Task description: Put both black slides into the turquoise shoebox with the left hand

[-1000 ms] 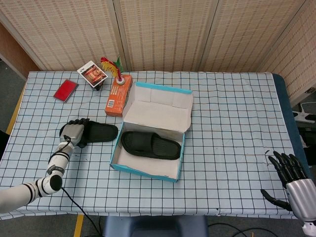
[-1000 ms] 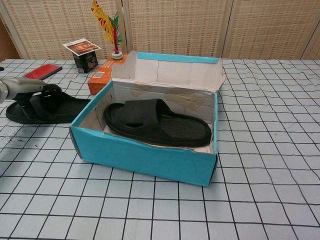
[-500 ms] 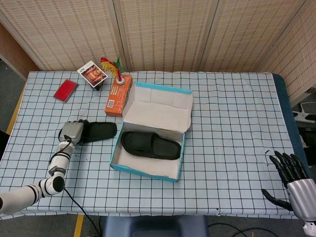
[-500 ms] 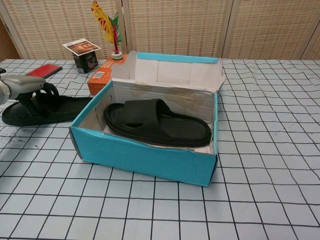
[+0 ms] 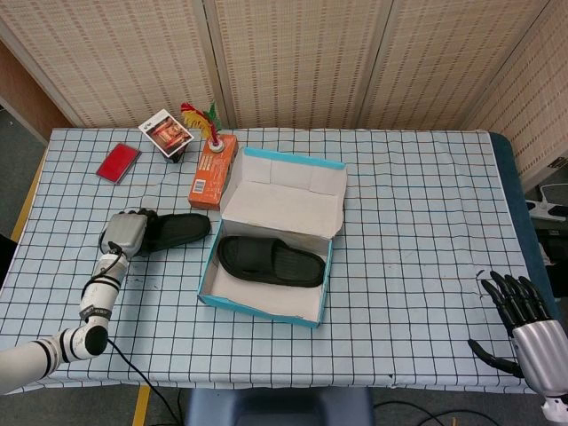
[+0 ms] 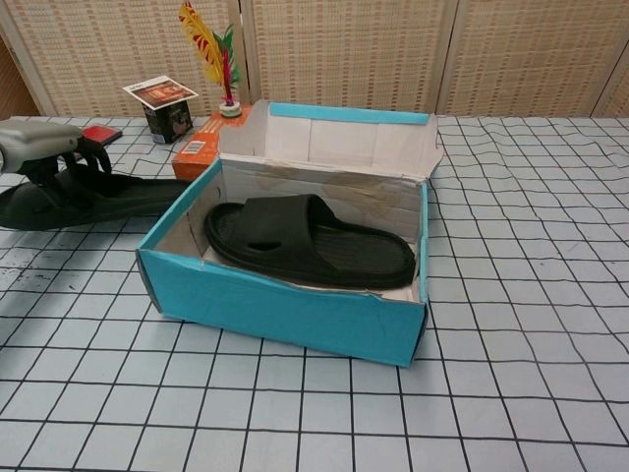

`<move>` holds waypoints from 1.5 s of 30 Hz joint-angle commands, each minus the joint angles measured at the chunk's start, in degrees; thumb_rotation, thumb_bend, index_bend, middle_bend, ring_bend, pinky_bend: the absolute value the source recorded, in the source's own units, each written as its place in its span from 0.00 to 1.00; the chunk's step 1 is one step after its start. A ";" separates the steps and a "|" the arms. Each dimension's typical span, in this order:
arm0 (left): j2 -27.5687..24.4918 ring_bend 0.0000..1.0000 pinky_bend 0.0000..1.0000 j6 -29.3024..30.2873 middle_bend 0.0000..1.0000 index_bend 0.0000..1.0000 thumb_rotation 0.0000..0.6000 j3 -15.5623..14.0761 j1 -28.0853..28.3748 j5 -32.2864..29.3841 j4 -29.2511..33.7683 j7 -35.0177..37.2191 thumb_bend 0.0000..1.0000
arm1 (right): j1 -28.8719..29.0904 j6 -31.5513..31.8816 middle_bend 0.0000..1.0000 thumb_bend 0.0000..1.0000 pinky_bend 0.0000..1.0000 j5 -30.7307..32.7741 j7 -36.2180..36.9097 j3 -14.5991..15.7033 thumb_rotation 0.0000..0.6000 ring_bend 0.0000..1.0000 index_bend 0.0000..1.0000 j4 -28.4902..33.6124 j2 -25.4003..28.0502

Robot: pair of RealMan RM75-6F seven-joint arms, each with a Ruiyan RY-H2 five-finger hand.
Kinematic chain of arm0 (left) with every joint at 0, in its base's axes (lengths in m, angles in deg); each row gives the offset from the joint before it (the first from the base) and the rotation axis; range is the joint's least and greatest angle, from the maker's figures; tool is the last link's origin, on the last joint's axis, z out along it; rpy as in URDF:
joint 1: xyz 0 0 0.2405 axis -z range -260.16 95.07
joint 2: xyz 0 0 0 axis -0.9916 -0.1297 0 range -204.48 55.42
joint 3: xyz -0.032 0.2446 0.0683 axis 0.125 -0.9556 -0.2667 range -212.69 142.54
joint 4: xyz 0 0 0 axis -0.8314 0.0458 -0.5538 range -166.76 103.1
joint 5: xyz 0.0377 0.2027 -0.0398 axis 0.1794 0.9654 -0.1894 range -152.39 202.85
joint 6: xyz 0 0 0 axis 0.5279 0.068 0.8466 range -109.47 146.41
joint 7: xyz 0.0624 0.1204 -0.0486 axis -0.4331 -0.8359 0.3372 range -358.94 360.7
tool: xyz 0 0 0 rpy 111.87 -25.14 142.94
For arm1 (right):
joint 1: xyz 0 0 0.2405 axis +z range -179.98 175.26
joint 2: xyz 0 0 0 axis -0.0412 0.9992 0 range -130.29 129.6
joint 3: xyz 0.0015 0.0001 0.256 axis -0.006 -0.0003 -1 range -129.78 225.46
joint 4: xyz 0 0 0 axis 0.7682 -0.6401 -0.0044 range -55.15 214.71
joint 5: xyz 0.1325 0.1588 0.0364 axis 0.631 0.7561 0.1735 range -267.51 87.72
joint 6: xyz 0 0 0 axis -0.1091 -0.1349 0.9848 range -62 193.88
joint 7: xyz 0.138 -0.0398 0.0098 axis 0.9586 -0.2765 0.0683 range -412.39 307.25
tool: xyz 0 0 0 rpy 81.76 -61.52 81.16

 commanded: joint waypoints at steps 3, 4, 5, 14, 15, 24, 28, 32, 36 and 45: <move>-3.01 0.47 0.53 2.67 0.51 0.53 1.00 1.64 -1.44 3.07 3.59 1.75 0.51 | 0.05 -0.12 0.00 0.16 0.00 -0.04 -0.18 0.03 0.79 0.00 0.00 0.08 -0.06; -3.50 0.47 0.53 3.28 0.52 0.54 1.00 2.05 -1.67 3.74 4.01 2.21 0.51 | 0.03 -0.07 0.00 0.16 0.00 -0.03 -0.20 0.02 0.79 0.00 0.00 0.09 -0.07; -4.00 0.48 0.53 4.08 0.52 0.54 1.00 2.53 -1.94 4.59 4.48 2.81 0.52 | 0.01 -0.06 0.00 0.16 0.00 0.02 -0.22 0.00 0.79 0.00 0.00 0.08 -0.07; -6.17 0.56 0.61 6.38 0.62 0.66 1.00 4.03 -3.31 8.36 6.69 5.55 0.61 | 0.05 -0.15 0.00 0.16 0.00 -0.01 -0.40 0.00 0.79 0.00 0.00 0.06 -0.17; -6.27 0.59 0.63 6.65 0.65 0.70 1.00 4.12 -3.48 8.77 6.81 5.84 0.65 | 0.07 -0.20 0.00 0.16 0.00 0.00 -0.45 0.00 0.79 0.00 0.00 0.06 -0.19; -5.95 0.67 0.71 11.39 0.74 0.79 1.00 4.45 -6.12 16.85 6.48 10.46 0.77 | 0.09 -0.26 0.00 0.16 0.00 -0.01 -0.84 -0.04 0.80 0.00 0.00 0.10 -0.39; -6.83 0.67 0.71 14.07 0.74 0.80 1.00 4.90 -6.84 20.36 9.12 11.03 0.78 | 0.21 -0.55 0.00 0.16 0.00 0.07 -0.90 -0.04 0.79 0.00 0.00 0.08 -0.44; -9.36 0.67 0.71 16.23 0.74 0.80 1.00 5.42 -7.60 23.43 16.12 10.83 0.78 | 0.35 -0.81 0.00 0.16 0.00 -0.02 -0.94 0.03 0.79 0.00 0.00 0.11 -0.47; -12.91 0.67 0.71 16.30 0.75 0.80 1.00 4.50 -7.67 27.25 25.41 8.14 0.78 | 0.42 -0.87 0.00 0.16 0.00 -0.38 -0.74 0.24 0.79 0.00 0.00 0.14 -0.44; -17.17 0.67 0.70 7.34 0.75 0.80 1.00 4.05 -3.19 29.70 38.77 4.41 0.78 | 0.69 -1.51 0.00 0.16 0.00 -1.17 -0.28 0.93 0.79 0.00 0.00 0.05 -0.36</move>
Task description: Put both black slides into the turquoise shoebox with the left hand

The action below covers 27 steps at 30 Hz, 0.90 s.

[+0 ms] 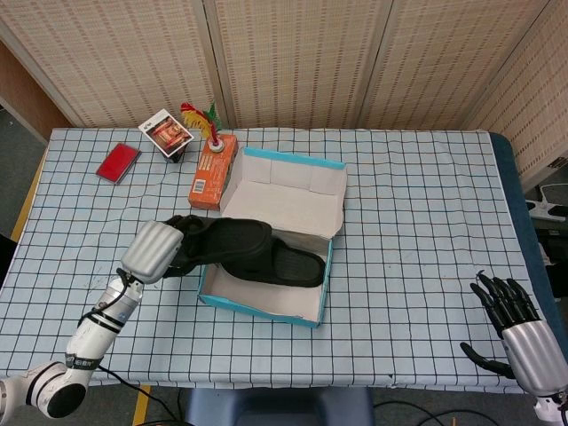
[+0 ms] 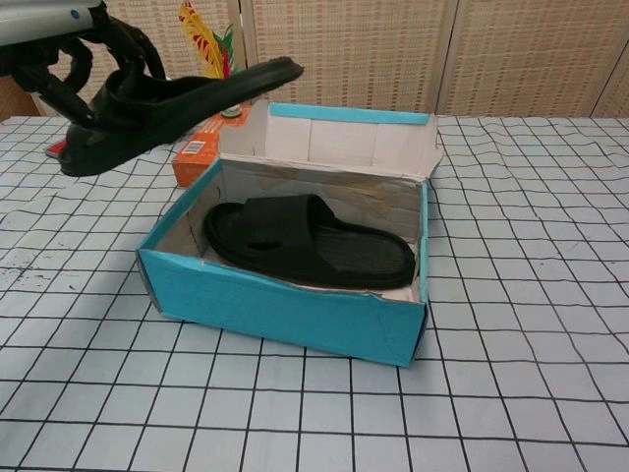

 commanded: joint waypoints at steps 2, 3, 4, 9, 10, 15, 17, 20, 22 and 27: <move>-2.74 0.67 0.70 -8.45 0.75 0.80 1.00 0.80 5.01 -0.94 3.67 -2.52 0.78 | 0.12 -0.26 0.00 0.16 0.00 -0.18 0.21 0.22 0.79 0.00 0.00 -0.05 0.06; -3.06 0.67 0.70 -10.34 0.75 0.80 1.00 1.09 6.41 -1.75 3.85 -3.68 0.78 | 0.12 -0.21 0.00 0.16 0.00 -0.18 0.23 0.21 0.79 0.00 0.00 -0.07 0.08; -3.16 0.67 0.70 -11.49 0.75 0.80 1.00 1.26 7.37 -2.37 3.99 -4.65 0.78 | 0.12 -0.17 0.00 0.16 0.00 -0.17 0.25 0.20 0.79 0.00 0.00 -0.09 0.08; -2.93 0.67 0.70 -17.14 0.75 0.80 1.00 2.51 12.26 -9.11 4.17 -6.70 0.79 | 0.19 -0.31 0.00 0.16 0.00 0.02 0.10 0.14 0.80 0.00 0.00 -0.10 -0.02; -2.96 0.67 0.70 -17.78 0.75 0.80 1.00 2.59 13.04 -10.31 3.96 -7.20 0.79 | 0.23 -0.43 0.00 0.16 0.00 0.07 0.02 0.13 0.79 0.00 0.00 -0.10 -0.04; -3.92 0.67 0.70 -20.12 0.76 0.80 1.00 1.96 16.14 -18.30 5.22 -8.89 0.79 | 0.46 -1.03 0.00 0.16 0.00 0.74 -0.10 -0.08 0.79 0.00 0.00 -0.07 -0.16; -5.53 0.67 0.70 -22.40 0.76 0.80 1.00 1.32 17.87 -22.88 6.62 -8.87 0.80 | 0.60 -1.33 0.00 0.16 0.00 0.84 -0.11 -0.09 0.79 0.00 0.00 -0.09 -0.17; -7.23 0.68 0.71 -23.75 0.76 0.80 1.00 0.15 20.58 -28.17 7.90 -10.07 0.80 | 0.73 -1.52 0.00 0.16 0.00 0.77 -0.15 -0.04 0.79 0.00 0.00 0.00 -0.20; -7.65 0.68 0.71 -23.48 0.77 0.80 1.00 -0.99 22.73 -31.86 8.68 -11.55 0.81 | 0.77 -1.55 0.00 0.16 0.00 0.65 -0.17 0.03 0.79 0.00 0.00 0.04 -0.17; -7.31 0.69 0.71 -26.94 0.77 0.80 1.00 -2.54 27.88 -39.88 8.49 -10.51 0.81 | 0.72 -1.23 0.00 0.16 0.00 0.36 0.21 0.19 0.79 0.00 0.00 0.13 0.00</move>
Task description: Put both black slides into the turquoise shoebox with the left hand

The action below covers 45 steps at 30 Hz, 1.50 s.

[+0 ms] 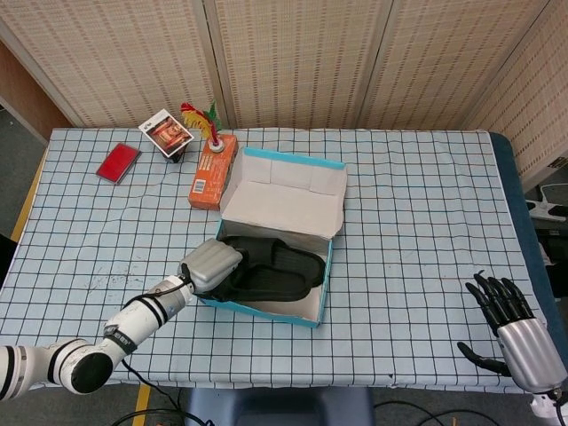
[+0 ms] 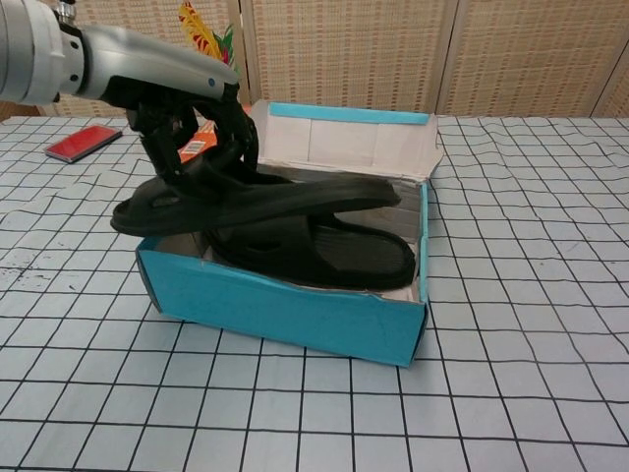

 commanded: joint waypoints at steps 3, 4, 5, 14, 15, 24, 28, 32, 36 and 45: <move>0.58 0.69 0.71 -3.67 0.77 0.79 1.00 -2.77 6.81 -6.97 -0.73 -0.07 0.81 | -0.18 0.54 0.00 0.16 0.00 0.08 0.49 -0.04 0.80 0.00 0.00 0.05 0.29; 0.87 0.69 0.71 -3.96 0.77 0.79 1.00 -3.03 7.42 -7.50 -1.02 0.16 0.81 | -0.22 0.66 0.00 0.16 0.00 0.12 0.60 -0.07 0.80 0.00 0.00 0.05 0.35; 1.28 0.69 0.71 -4.59 0.76 0.79 1.00 -3.64 8.25 -8.35 -1.62 0.42 0.81 | -0.25 0.77 0.00 0.16 0.00 0.11 0.67 -0.08 0.80 0.00 0.00 0.02 0.41; 4.93 0.69 0.70 -7.80 0.76 0.79 1.00 -6.32 12.40 -11.89 -6.44 4.03 0.81 | -0.12 0.84 0.00 0.16 0.00 0.26 1.16 -0.24 0.80 0.00 0.00 -0.07 0.53; 5.09 0.69 0.70 -8.25 0.76 0.79 1.00 -6.23 12.55 -11.94 -6.71 4.56 0.81 | -0.11 0.84 0.00 0.16 0.00 0.28 1.21 -0.25 0.79 0.00 0.00 -0.06 0.54; 4.81 0.69 0.70 -10.12 0.76 0.78 1.00 -3.95 12.43 -7.57 -8.92 11.43 0.82 | -0.09 0.85 0.00 0.16 0.00 0.27 1.86 -0.13 0.79 0.00 0.00 -0.21 0.84; 4.15 0.69 0.70 -10.88 0.76 0.78 1.00 -3.70 11.47 -6.48 -9.20 14.62 0.82 | 0.02 0.58 0.00 0.16 0.00 0.30 1.71 -0.11 0.80 0.00 0.00 -0.22 0.69; 4.76 0.68 0.70 -13.88 0.76 0.78 1.00 -3.24 10.76 -5.75 -11.50 18.53 0.82 | 0.15 0.24 0.00 0.16 0.00 0.04 1.26 0.06 0.80 0.00 0.00 -0.13 0.56; 5.90 0.68 0.70 -19.76 0.76 0.78 1.00 -3.00 10.35 -5.71 -15.74 23.48 0.82 | -0.03 0.72 0.00 0.16 0.00 0.20 1.32 -0.08 0.79 0.00 0.00 -0.07 0.61; 9.65 0.69 0.70 -26.79 0.76 0.78 1.00 -3.88 9.22 -2.99 -24.04 30.62 0.82 | 0.06 0.54 0.00 0.16 0.00 0.49 1.15 -0.23 0.80 0.00 0.00 -0.25 0.55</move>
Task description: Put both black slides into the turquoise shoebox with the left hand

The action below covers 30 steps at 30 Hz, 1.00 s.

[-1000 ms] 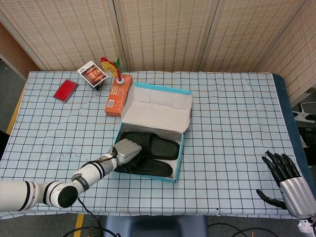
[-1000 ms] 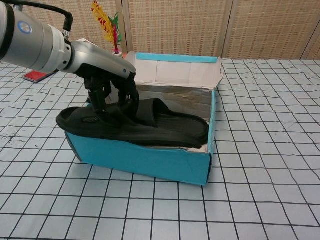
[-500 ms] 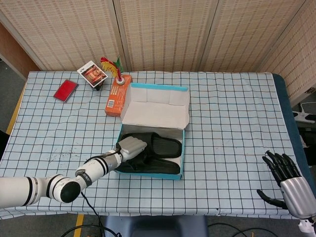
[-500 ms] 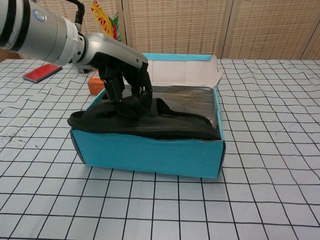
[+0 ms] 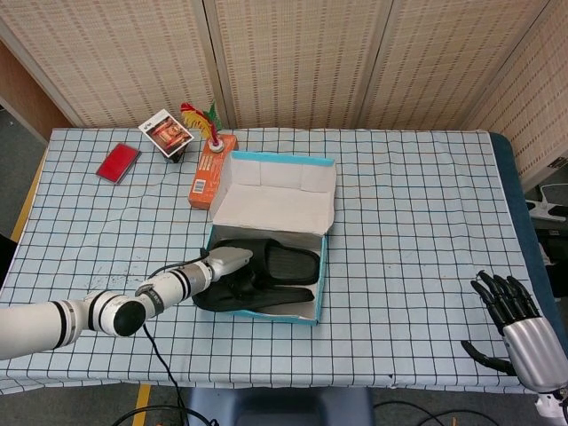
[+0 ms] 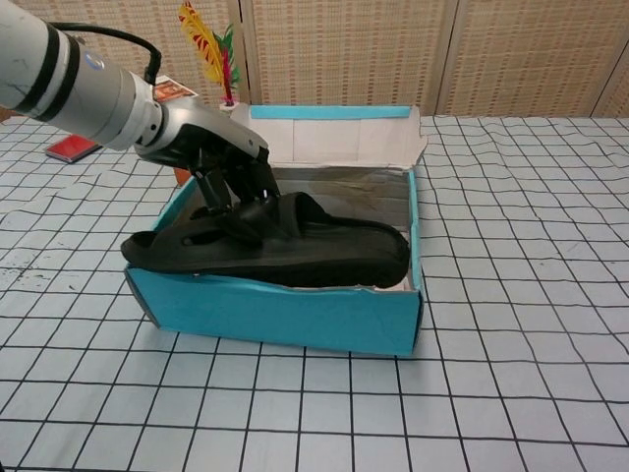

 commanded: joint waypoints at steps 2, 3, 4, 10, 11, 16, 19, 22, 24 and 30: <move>1.80 0.69 0.70 -2.59 0.76 0.78 1.00 0.26 -1.31 2.22 -2.72 3.34 0.82 | 0.01 -0.04 0.00 0.16 0.00 0.11 -0.06 -0.05 0.80 0.00 0.00 0.01 -0.06; 2.21 0.68 0.70 -3.22 0.76 0.78 1.00 0.66 -1.77 2.95 -3.37 4.19 0.82 | 0.03 -0.10 0.00 0.16 0.00 0.13 -0.14 -0.04 0.80 0.00 0.00 0.01 -0.08; 2.47 0.69 0.70 -3.72 0.76 0.78 1.00 0.98 -2.09 3.53 -3.85 4.77 0.82 | 0.04 -0.13 0.00 0.16 0.00 0.12 -0.19 -0.04 0.80 0.00 0.00 0.01 -0.11; 5.55 0.68 0.70 -7.15 0.76 0.78 1.00 4.22 -5.17 7.80 -7.71 8.47 0.81 | -0.02 -0.01 0.00 0.16 0.00 0.11 -0.46 -0.06 0.79 0.00 0.00 0.08 -0.18; 6.21 0.68 0.69 -7.69 0.76 0.78 1.00 4.91 -5.85 8.80 -8.45 8.96 0.81 | -0.06 0.05 0.00 0.16 0.00 0.15 -0.42 -0.08 0.79 0.00 0.00 0.06 -0.19; 8.41 0.68 0.69 -8.68 0.76 0.79 1.00 7.77 -8.57 12.76 -10.55 10.49 0.81 | -0.12 0.26 0.00 0.16 0.00 0.33 -0.26 -0.21 0.80 0.00 0.00 0.04 -0.09; 9.74 0.67 0.68 -8.57 0.76 0.79 1.00 9.89 -10.70 15.30 -11.20 11.30 0.80 | -0.08 0.22 0.00 0.16 0.00 0.37 -0.19 -0.25 0.79 0.00 0.00 0.03 -0.05; 11.16 0.66 0.66 -8.51 0.76 0.79 1.00 12.52 -13.38 17.69 -11.68 12.47 0.80 | -0.16 0.43 0.00 0.16 0.00 0.34 -0.16 -0.26 0.79 0.00 0.00 0.06 0.01; 12.00 0.65 0.65 -8.69 0.76 0.79 1.00 14.22 -15.17 19.28 -12.05 13.12 0.79 | -0.26 0.66 0.00 0.16 0.00 0.26 -0.13 -0.26 0.80 0.00 0.00 0.07 0.06; 14.09 0.64 0.60 -10.57 0.75 0.79 1.00 18.29 -20.15 24.76 -13.84 14.19 0.79 | -0.45 1.09 0.00 0.16 0.00 0.10 -0.25 -0.27 0.80 0.00 0.00 0.06 0.10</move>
